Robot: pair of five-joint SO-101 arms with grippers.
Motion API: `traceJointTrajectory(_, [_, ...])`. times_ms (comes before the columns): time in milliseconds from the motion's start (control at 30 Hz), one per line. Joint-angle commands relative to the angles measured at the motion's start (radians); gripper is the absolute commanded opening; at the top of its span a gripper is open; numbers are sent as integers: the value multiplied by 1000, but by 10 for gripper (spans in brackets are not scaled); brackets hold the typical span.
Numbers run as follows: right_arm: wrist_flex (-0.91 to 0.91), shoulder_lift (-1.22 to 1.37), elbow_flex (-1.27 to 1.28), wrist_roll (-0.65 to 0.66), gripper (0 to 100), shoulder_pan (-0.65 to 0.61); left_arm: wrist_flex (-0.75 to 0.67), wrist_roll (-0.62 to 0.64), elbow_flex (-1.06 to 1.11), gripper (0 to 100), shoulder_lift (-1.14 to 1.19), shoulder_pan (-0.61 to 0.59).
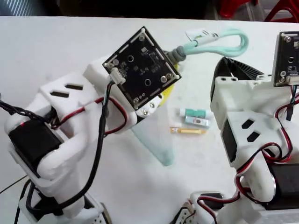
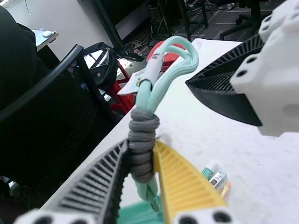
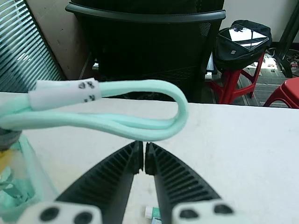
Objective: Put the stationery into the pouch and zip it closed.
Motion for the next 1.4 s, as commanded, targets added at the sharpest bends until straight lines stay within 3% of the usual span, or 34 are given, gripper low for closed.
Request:
traceJointTrajectory(0, [8, -10, 0, -3, 18, 8, 5, -8, -41, 23, -25, 18])
traceJointTrajectory(433, [10, -77, 0, 2, 18, 15, -5, -9, -51, 24, 81, 22])
traceJointTrajectory(867, [-12, -153, 133, 3, 19, 25, -83, -60, -43, 24, 99, 171])
traceJointTrajectory(1067, [-111, -154, 233, 2, 19, 160, 66, -213, -43, 24, 96, 24])
traceJointTrajectory(1367, [-168, -154, 336, -6, 19, 61, 91, -262, -41, 24, 101, -213])
